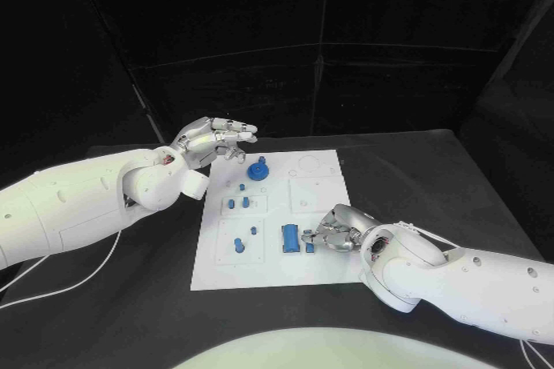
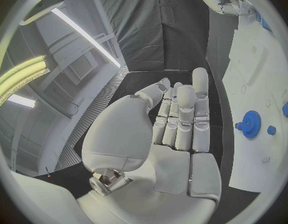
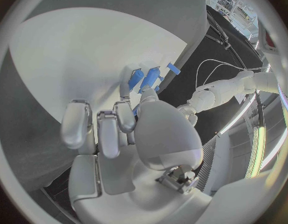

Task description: Assemble the parts on the task board

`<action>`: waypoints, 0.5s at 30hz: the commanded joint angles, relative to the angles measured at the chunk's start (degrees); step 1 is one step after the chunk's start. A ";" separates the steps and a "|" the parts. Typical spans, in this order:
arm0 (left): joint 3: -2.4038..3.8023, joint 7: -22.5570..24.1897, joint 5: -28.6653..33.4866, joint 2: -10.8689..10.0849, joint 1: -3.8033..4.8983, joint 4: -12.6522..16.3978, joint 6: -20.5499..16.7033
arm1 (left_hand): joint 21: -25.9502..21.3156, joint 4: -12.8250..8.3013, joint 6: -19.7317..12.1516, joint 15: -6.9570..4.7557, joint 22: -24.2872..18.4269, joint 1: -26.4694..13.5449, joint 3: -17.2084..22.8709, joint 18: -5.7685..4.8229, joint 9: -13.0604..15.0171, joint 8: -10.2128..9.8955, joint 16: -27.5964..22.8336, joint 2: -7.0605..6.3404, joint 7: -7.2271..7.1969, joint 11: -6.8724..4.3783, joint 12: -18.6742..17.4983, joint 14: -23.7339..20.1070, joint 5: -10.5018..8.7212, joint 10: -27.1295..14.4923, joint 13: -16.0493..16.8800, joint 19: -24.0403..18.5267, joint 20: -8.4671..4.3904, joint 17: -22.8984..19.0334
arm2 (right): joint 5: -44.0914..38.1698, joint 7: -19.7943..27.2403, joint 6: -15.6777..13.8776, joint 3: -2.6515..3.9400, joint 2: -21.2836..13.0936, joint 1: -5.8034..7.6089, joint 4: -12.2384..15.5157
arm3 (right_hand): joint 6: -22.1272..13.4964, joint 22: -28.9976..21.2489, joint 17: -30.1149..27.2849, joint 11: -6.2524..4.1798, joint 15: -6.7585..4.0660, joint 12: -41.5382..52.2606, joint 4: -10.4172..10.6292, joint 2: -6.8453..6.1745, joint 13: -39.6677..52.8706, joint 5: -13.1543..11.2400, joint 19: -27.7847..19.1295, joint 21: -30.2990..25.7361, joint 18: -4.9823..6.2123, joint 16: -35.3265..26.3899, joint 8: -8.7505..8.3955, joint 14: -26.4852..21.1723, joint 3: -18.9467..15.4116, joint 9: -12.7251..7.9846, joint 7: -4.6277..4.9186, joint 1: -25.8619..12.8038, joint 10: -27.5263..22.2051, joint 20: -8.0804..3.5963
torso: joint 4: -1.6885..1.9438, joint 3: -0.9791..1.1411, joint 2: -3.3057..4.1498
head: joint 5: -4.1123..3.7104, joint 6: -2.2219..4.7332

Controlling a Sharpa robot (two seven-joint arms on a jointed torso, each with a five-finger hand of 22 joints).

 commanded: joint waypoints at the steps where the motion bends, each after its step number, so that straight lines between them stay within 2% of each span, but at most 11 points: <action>1: 0.04 0.16 0.00 0.00 0.11 0.13 0.64 | -0.38 0.02 -0.43 -0.08 -0.07 0.07 0.18 0.84 -0.01 0.38 -0.18 0.38 0.06 0.02 0.29 -0.45 0.21 -0.40 0.10 -0.42 0.02 -0.05 | -0.41 0.53 -0.96 0.02 0.11 0.06 0.02 | -0.36 -0.51 5.40 0.18 0.26 -0.88 0.00 0.08 -1.01 -3.16 -0.46 -0.59 -0.26 -0.35 -0.20 4.30 -1.12 0.18 0.18 -1.43 -0.57 0.23 | 0.02 0.01 -0.02 | 0.06 0.00; 5: 0.04 0.14 0.00 -0.02 0.12 0.13 0.64 | -0.38 0.02 -0.43 -0.08 -0.07 0.07 0.18 0.84 -0.01 0.38 -0.18 0.38 0.06 0.02 0.29 -0.45 0.21 -0.40 0.10 -0.42 0.02 -0.05 | -0.44 0.65 -1.20 0.02 0.06 0.06 -0.11 | -0.69 -1.06 5.13 0.26 0.32 -1.60 0.00 0.05 -1.58 -5.22 -0.76 -1.00 -0.13 -0.56 -0.22 4.24 -2.04 0.33 0.26 -2.30 -1.05 0.28 | 0.00 0.03 -0.02 | 0.06 0.02; 9: 0.04 0.13 0.00 -0.02 0.12 0.13 0.66 | -0.38 0.02 -0.43 -0.08 -0.07 0.07 0.18 0.84 -0.01 0.38 -0.18 0.38 0.06 0.02 0.29 -0.45 0.21 -0.40 0.10 -0.42 0.02 -0.05 | -0.45 1.49 -0.84 0.01 -0.54 0.06 0.06 | -0.79 -1.23 5.07 0.27 0.34 -1.71 -0.12 0.03 -1.67 -5.32 -0.85 -1.13 -0.10 -0.62 -0.22 4.23 -2.12 0.37 0.28 -2.07 -1.14 0.30 | 0.03 0.04 -0.01 | 0.04 0.00; 15: 0.04 0.14 0.00 -0.05 0.12 0.09 0.68 | -0.38 0.02 -0.43 -0.08 -0.07 0.07 0.18 0.84 -0.01 0.38 -0.18 0.38 0.06 0.02 0.29 -0.45 0.21 -0.40 0.10 -0.42 0.02 -0.05 | -0.90 3.10 0.60 0.01 -1.82 0.06 1.28 | -0.93 -1.13 5.18 0.29 0.35 -1.47 -1.13 -0.05 -1.50 -5.00 -0.79 -1.13 -0.12 -0.59 -0.04 4.26 -1.99 0.64 0.30 0.66 -1.09 0.32 | -0.07 0.10 -0.05 | 0.16 0.03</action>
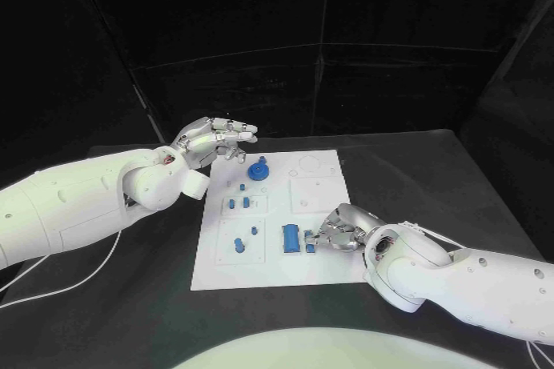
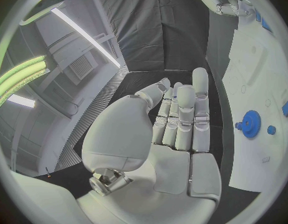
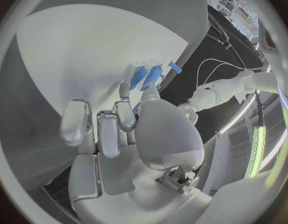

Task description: Assemble the parts on the task board

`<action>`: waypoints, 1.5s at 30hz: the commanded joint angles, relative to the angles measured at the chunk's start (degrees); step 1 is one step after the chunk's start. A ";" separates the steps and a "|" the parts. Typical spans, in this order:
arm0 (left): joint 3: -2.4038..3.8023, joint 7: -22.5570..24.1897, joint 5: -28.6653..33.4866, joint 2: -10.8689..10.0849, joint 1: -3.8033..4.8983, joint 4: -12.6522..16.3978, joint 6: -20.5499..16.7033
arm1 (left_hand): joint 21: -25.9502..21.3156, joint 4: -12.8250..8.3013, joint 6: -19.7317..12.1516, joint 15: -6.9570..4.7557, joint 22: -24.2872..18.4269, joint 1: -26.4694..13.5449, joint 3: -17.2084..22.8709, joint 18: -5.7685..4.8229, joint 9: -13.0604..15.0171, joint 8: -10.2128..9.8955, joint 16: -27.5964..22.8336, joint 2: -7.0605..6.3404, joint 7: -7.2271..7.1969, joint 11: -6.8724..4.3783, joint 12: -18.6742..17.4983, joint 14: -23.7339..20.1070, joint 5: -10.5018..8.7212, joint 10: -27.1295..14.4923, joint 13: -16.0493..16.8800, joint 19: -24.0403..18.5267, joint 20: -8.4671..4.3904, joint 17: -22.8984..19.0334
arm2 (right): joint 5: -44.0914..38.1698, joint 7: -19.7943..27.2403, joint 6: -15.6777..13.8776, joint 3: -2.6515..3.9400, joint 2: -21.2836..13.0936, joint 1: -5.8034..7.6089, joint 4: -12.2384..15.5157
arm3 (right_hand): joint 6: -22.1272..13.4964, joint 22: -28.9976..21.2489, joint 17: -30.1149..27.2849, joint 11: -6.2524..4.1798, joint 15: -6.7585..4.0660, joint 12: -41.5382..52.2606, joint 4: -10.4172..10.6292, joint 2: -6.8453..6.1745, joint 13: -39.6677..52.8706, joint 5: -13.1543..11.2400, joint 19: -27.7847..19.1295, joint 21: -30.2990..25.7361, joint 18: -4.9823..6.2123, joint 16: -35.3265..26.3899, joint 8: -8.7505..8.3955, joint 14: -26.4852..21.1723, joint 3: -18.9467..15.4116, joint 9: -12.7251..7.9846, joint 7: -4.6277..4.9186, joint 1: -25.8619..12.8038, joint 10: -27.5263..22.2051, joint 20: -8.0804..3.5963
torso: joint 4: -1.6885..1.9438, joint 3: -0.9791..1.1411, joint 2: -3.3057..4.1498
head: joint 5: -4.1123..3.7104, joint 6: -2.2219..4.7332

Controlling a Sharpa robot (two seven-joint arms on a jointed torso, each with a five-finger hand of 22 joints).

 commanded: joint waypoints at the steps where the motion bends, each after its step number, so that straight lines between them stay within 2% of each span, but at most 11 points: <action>1: 0.04 0.20 0.00 -0.03 0.10 0.07 0.66 | -0.38 0.02 -0.43 -0.08 -0.08 0.07 0.18 0.83 -0.01 0.38 -0.18 0.38 0.06 0.02 0.29 -0.46 0.21 -0.40 0.10 -0.42 0.02 -0.05 | -0.94 2.32 1.08 0.01 -0.60 0.06 1.20 | -0.33 0.07 5.20 -0.06 0.21 0.06 -0.48 0.04 0.14 0.05 -0.41 -0.13 -0.13 -0.30 0.02 4.13 -0.07 0.11 0.08 1.04 -0.30 -0.04 | -0.08 0.04 -0.01 | 0.09 0.02; 11: 0.04 0.20 0.00 -0.02 0.10 0.03 0.70 | -0.38 0.02 -0.43 -0.08 -0.08 0.07 0.18 0.83 -0.01 0.38 -0.18 0.38 0.06 0.02 0.29 -0.46 0.21 -0.40 0.10 -0.42 0.02 -0.05 | -1.43 2.80 2.73 0.00 -1.95 0.04 2.88 | -0.16 0.33 5.25 -0.10 0.20 0.47 -0.70 0.18 0.44 -0.01 -0.26 0.02 -0.19 -0.27 0.20 4.15 -0.06 0.25 0.03 1.75 -0.06 -0.04 | -0.07 0.00 -0.03 | -0.05 0.06; 21: 0.04 0.21 0.00 0.05 0.09 0.00 0.73 | -0.44 0.01 -0.51 -0.05 -0.11 0.07 0.23 0.82 -0.01 0.45 -0.15 0.43 0.10 0.05 0.42 -0.54 0.22 -0.53 0.11 -0.44 0.03 -0.12 | -1.47 2.46 3.56 -0.01 -1.69 0.04 1.90 | 0.00 0.42 5.33 -0.15 0.15 0.54 -1.00 0.67 0.47 0.13 -0.19 0.06 -0.20 -0.24 0.41 4.17 0.06 0.43 -0.02 2.64 -0.01 -0.07 | 0.09 0.00 0.06 | -0.12 0.11; 25: 0.04 0.22 0.00 0.05 0.09 -0.01 0.74 | -0.44 0.01 -0.51 -0.05 -0.11 0.07 0.23 0.82 -0.01 0.45 -0.15 0.43 0.10 0.05 0.42 -0.54 0.22 -0.53 0.11 -0.44 0.03 -0.12 | -1.80 2.15 4.38 -0.01 -1.39 0.04 1.46 | 0.03 0.45 5.34 -0.19 0.11 0.56 -1.37 0.94 0.48 0.04 -0.16 0.07 -0.21 -0.24 0.51 4.18 0.19 0.53 -0.05 3.40 0.01 -0.10 | -0.04 -0.01 0.01 | 0.04 0.06; 30: 0.04 0.20 0.00 0.05 0.09 -0.02 0.73 | -0.44 0.01 -0.51 -0.05 -0.11 0.07 0.23 0.82 -0.01 0.45 -0.15 0.43 0.10 0.05 0.42 -0.54 0.22 -0.53 0.11 -0.44 0.03 -0.12 | -2.10 1.93 4.90 -0.01 -0.97 0.03 0.81 | 0.09 0.48 5.37 -0.23 0.09 0.60 -1.91 1.24 0.50 -0.11 -0.14 0.08 -0.21 -0.23 0.67 4.19 0.32 0.67 -0.10 4.40 0.02 -0.13 | -0.03 0.00 0.04 | 0.02 0.00; 33: 0.04 0.21 0.00 0.05 0.09 -0.05 0.72 | -0.44 0.01 -0.51 -0.05 -0.11 0.07 0.23 0.82 -0.01 0.45 -0.15 0.43 0.10 0.05 0.42 -0.54 0.22 -0.53 0.11 -0.44 0.03 -0.12 | -2.16 1.88 4.28 -0.01 -0.69 0.03 0.36 | 0.11 0.48 5.35 -0.24 0.08 0.60 -1.98 1.29 0.50 -0.12 -0.14 0.07 -0.21 -0.24 0.70 4.18 0.33 0.69 -0.10 4.52 0.02 -0.13 | -0.07 0.01 0.01 | 0.02 0.01; 38: 0.04 0.20 0.00 0.09 0.09 -0.04 0.75 | -0.44 0.01 -0.51 -0.05 -0.11 0.07 0.23 0.82 -0.01 0.45 -0.15 0.43 0.10 0.05 0.42 -0.54 0.22 -0.53 0.11 -0.44 0.03 -0.12 | -0.96 2.33 1.59 -0.01 -0.20 0.03 -0.79 | 0.06 0.40 5.34 -0.18 0.10 0.64 -1.43 1.84 0.51 -0.37 -0.17 0.01 -0.20 -0.26 0.76 4.18 0.02 0.78 -0.03 3.92 0.05 -0.14 | -0.05 -0.01 0.05 | -0.04 0.00; 45: 0.04 0.14 0.00 0.02 0.09 -0.08 0.71 | -0.44 0.01 -0.51 -0.05 -0.11 0.07 0.23 0.82 -0.01 0.45 -0.15 0.43 0.10 0.05 0.42 -0.54 0.22 -0.53 0.11 -0.44 0.03 -0.12 | 0.41 2.83 1.31 -0.01 0.55 0.03 -1.78 | 0.01 0.43 5.34 -0.20 0.11 0.67 -1.07 1.98 0.52 -1.19 -0.14 0.02 -0.21 -0.27 0.84 4.19 -0.43 0.88 -0.07 3.56 0.08 -0.13 | 0.03 -0.05 0.07 | -0.07 -0.07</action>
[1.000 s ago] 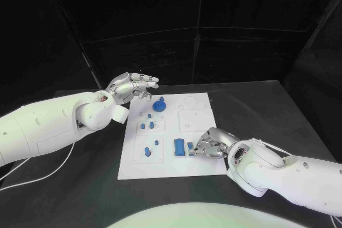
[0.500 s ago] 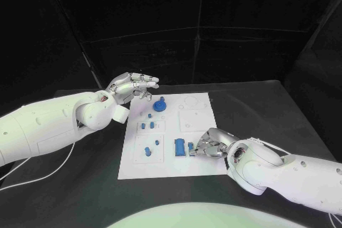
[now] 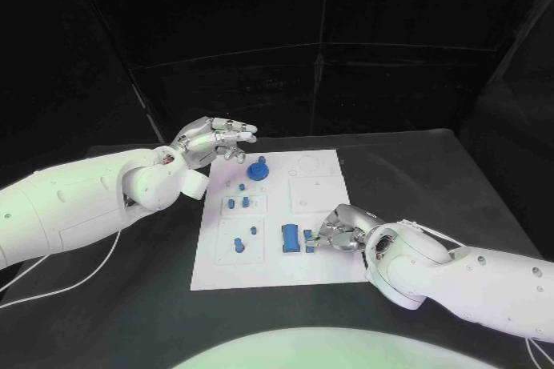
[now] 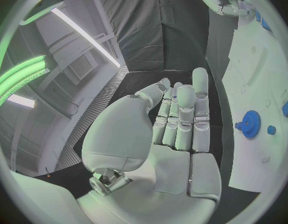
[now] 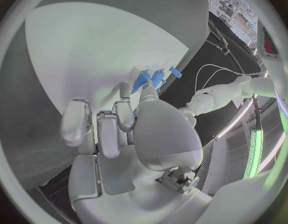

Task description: Assemble the parts on the task board

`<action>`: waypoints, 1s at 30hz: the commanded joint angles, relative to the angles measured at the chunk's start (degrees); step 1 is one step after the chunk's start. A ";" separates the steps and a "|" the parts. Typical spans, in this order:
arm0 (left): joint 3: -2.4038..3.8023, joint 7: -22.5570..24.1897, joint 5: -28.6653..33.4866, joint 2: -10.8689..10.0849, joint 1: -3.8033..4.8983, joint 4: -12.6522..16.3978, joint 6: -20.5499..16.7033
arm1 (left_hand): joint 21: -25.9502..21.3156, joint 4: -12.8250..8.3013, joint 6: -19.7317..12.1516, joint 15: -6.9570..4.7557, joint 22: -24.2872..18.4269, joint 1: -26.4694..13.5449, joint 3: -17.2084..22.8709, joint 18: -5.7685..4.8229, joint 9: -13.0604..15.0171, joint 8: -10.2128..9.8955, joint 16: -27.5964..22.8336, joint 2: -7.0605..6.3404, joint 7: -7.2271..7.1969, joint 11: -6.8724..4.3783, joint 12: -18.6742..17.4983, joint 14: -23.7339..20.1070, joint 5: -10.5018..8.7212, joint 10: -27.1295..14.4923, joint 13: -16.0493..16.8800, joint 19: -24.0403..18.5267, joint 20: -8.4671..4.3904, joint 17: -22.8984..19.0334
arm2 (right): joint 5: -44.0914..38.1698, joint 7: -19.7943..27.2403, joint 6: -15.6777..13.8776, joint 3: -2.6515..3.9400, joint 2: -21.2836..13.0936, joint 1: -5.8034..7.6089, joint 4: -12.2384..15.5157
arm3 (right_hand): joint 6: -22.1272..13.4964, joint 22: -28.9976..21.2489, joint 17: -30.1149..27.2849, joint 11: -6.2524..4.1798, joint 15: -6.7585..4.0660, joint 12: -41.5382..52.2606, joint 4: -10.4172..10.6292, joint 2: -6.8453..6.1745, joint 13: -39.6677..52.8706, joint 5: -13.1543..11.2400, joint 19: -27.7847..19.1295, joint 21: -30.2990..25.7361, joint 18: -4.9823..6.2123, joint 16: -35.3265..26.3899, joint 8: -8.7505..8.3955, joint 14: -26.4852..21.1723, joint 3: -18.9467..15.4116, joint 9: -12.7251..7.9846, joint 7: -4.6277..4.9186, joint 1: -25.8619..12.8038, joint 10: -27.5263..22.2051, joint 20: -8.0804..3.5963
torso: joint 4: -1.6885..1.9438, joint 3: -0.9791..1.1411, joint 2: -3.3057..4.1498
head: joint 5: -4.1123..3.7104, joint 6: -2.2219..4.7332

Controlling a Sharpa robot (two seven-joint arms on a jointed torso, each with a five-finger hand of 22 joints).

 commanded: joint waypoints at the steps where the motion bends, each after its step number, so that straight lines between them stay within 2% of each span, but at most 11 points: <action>1: 0.04 0.19 0.00 -0.02 0.10 0.04 0.61 | -0.21 0.01 -0.30 -0.05 -0.06 0.07 0.23 0.82 -0.01 0.17 -0.15 0.43 -0.11 0.05 0.18 -0.54 0.22 -0.53 0.09 -0.44 0.03 -0.06 | 1.26 0.81 -1.07 0.01 0.28 0.06 -0.25 | -0.01 0.04 5.31 -0.31 0.11 0.15 0.03 0.10 0.01 -0.45 -0.14 0.02 -0.20 -0.28 0.38 4.20 -0.35 0.08 -0.07 0.04 0.18 -0.13 | 0.06 -0.03 0.02 | 0.04 -0.06; 5: 0.04 0.17 0.00 -0.06 0.10 0.09 0.60 | -0.21 0.01 -0.30 -0.05 -0.06 0.07 0.23 0.82 -0.01 0.17 -0.15 0.43 -0.11 0.05 0.18 -0.54 0.22 -0.53 0.09 -0.44 0.03 -0.06 | 1.42 0.95 -0.19 0.01 0.61 0.06 -0.53 | -0.07 0.01 5.32 -0.35 0.07 0.15 -0.67 -0.05 0.01 -0.90 -0.16 -0.02 -0.19 -0.28 0.48 4.20 -0.39 0.20 -0.11 1.12 0.16 -0.16 | -0.04 -0.01 -0.02 | 0.13 -0.22; 13: 0.04 0.15 0.00 -0.17 0.11 0.17 0.56 | -0.21 0.01 -0.30 -0.05 -0.06 0.07 0.23 0.82 -0.01 0.17 -0.15 0.43 -0.11 0.05 0.18 -0.54 0.22 -0.53 0.09 -0.44 0.03 -0.06 | 0.90 1.23 0.60 0.01 0.78 0.06 -0.55 | -0.11 -0.04 5.30 -0.38 0.04 0.14 -1.63 -0.11 -0.01 -1.09 -0.20 -0.09 -0.18 -0.31 0.61 4.19 -0.38 0.34 -0.13 2.49 0.13 -0.18 | 0.03 -0.02 -0.07 | 0.08 -0.39; 20: 0.04 0.14 0.00 -0.23 0.11 0.17 0.54 | -0.23 -0.07 -0.32 -0.05 -0.08 0.18 0.31 0.83 0.00 0.23 -0.16 0.49 -0.12 0.05 0.27 -0.61 0.23 -0.58 0.10 -0.44 0.02 -0.14 | 1.28 5.00 -3.60 0.01 0.51 0.05 0.07 | -0.03 0.24 5.55 -0.34 0.06 0.77 -1.24 0.15 0.49 -0.95 -0.05 0.08 -0.24 -0.16 0.71 4.25 -0.74 0.42 -0.08 1.88 0.49 -0.18 | -0.05 0.03 -0.06 | 0.11 -0.19; 23: 0.04 0.14 0.00 -0.22 0.11 0.17 0.56 | -0.23 -0.07 -0.32 -0.05 -0.08 0.18 0.31 0.83 0.00 0.23 -0.16 0.49 -0.12 0.05 0.27 -0.61 0.23 -0.58 0.10 -0.44 0.02 -0.14 | 1.83 6.81 -4.45 0.01 0.23 0.05 0.40 | -0.01 0.35 5.58 -0.34 0.07 0.85 -1.03 0.18 0.55 -0.97 0.02 0.15 -0.26 -0.14 0.76 4.26 -0.98 0.47 -0.08 1.55 0.55 -0.18 | -0.07 0.04 -0.04 | 0.15 -0.15; 30: 0.04 0.12 0.00 -0.24 0.11 0.18 0.58 | -0.23 -0.07 -0.32 -0.05 -0.08 0.18 0.31 0.83 0.00 0.23 -0.16 0.49 -0.12 0.05 0.27 -0.61 0.23 -0.58 0.10 -0.44 0.02 -0.14 | 2.30 8.17 -2.24 0.01 -0.52 0.04 1.15 | -0.01 0.25 5.48 -0.34 0.07 0.75 -0.99 0.18 0.46 -0.99 -0.03 0.09 -0.24 -0.20 0.76 4.24 -1.04 0.47 -0.09 1.49 0.49 -0.18 | -0.07 0.02 -0.06 | 0.10 -0.19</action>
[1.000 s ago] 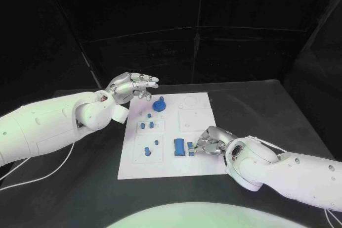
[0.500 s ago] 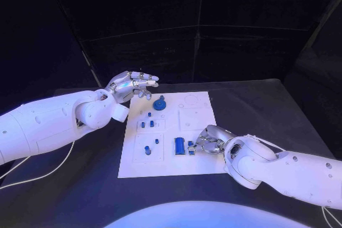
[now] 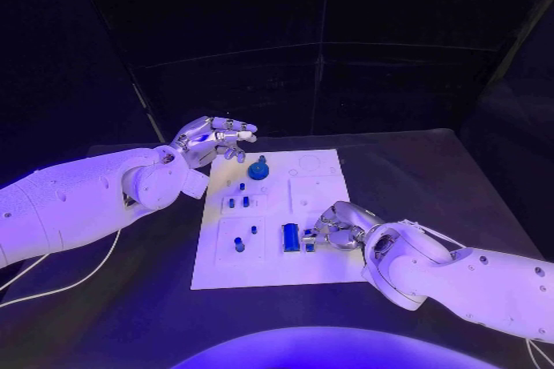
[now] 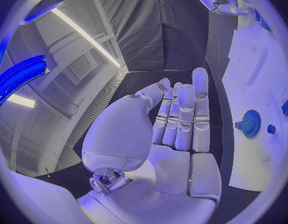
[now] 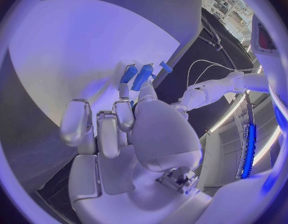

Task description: Assemble the parts on the task board

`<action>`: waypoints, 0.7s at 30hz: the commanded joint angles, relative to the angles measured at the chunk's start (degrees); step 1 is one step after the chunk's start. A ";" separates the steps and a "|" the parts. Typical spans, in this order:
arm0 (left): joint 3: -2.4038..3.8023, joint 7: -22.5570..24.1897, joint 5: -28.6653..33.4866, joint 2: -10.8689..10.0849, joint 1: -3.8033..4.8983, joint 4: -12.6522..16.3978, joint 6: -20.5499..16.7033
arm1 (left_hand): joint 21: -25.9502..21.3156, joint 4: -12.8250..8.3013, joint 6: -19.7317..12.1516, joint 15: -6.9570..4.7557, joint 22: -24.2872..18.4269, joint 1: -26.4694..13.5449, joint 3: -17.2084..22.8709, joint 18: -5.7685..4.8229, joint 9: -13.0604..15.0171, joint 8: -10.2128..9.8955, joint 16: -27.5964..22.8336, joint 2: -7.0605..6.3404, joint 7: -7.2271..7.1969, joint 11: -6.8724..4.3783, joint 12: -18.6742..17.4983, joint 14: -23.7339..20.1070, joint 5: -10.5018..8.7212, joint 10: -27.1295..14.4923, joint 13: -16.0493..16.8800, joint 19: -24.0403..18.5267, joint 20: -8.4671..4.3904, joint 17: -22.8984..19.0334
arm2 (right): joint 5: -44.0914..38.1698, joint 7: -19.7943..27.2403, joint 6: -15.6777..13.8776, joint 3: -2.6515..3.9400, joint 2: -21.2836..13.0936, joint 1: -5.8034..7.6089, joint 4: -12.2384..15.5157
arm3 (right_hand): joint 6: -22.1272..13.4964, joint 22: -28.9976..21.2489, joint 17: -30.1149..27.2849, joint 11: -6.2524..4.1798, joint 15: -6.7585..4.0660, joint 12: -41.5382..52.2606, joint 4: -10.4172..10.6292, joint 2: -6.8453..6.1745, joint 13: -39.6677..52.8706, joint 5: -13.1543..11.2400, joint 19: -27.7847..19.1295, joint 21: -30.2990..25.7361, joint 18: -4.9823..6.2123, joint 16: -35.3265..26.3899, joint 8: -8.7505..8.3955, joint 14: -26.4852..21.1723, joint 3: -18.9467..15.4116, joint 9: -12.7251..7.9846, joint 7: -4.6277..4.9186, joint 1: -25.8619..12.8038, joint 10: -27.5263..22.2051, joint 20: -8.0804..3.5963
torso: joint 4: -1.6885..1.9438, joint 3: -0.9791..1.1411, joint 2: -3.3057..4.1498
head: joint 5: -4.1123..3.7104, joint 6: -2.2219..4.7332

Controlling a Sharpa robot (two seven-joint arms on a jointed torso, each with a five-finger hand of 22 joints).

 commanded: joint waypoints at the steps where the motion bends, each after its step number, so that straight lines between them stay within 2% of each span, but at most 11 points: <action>1: 0.04 0.18 0.00 -0.04 0.10 0.11 0.58 | -0.24 -0.06 -0.32 0.16 -0.09 0.18 0.31 0.82 0.00 0.23 -0.16 0.49 -0.12 -0.16 0.27 -0.39 0.23 -0.36 0.06 -0.44 0.03 -0.05 | 0.71 2.61 0.83 0.01 -0.38 0.05 0.45 | -0.02 -0.10 5.49 -0.13 0.06 0.04 -0.03 -0.10 -0.17 -0.27 -0.07 0.05 -0.23 -0.21 0.38 4.24 -0.46 0.07 -0.09 -0.28 0.25 -0.18 | -0.02 0.00 0.05 | -0.04 -0.09; 7: 0.04 0.14 0.00 -0.10 0.10 0.14 0.60 | -0.24 -0.06 -0.32 0.16 -0.09 0.18 0.31 0.82 0.00 0.23 -0.16 0.49 -0.12 -0.16 0.27 -0.39 0.23 -0.36 0.06 -0.44 0.03 -0.05 | 0.16 1.84 3.70 0.01 -1.19 0.05 0.42 | -0.03 -0.06 5.49 -0.23 0.01 0.02 -0.73 -0.01 -0.17 0.06 -0.06 0.06 -0.23 -0.22 0.48 4.23 -0.36 0.18 -0.21 0.80 0.21 -0.21 | 0.08 -0.07 0.03 | -0.14 -0.17; 10: 0.04 0.13 -0.01 -0.10 0.10 0.15 0.63 | -0.24 -0.06 -0.32 0.16 -0.09 0.18 0.31 0.82 0.00 0.23 -0.16 0.49 -0.12 -0.16 0.27 -0.39 0.23 -0.36 0.06 -0.44 0.03 -0.05 | -0.21 1.41 4.42 0.00 -1.26 0.05 0.26 | 0.00 0.00 5.54 -0.26 -0.02 0.05 -1.07 0.03 -0.15 0.20 -0.04 0.09 -0.24 -0.20 0.55 4.24 -0.33 0.23 -0.24 1.27 0.21 -0.23 | 0.10 -0.02 0.06 | -0.10 -0.17; 21: 0.04 0.14 -0.04 -0.09 0.10 0.12 0.67 | -0.24 -0.06 -0.32 0.16 -0.09 0.18 0.31 0.82 0.00 0.23 -0.16 0.49 -0.12 -0.16 0.27 -0.39 0.23 -0.36 0.06 -0.44 0.03 -0.05 | -1.24 0.07 4.72 0.00 -1.32 0.04 -0.10 | 0.06 0.09 5.62 -0.32 -0.06 0.12 -1.52 0.32 -0.09 0.44 0.01 0.13 -0.26 -0.16 0.64 4.26 -0.23 0.31 -0.30 1.91 0.25 -0.27 | 0.00 -0.03 0.06 | 0.01 -0.27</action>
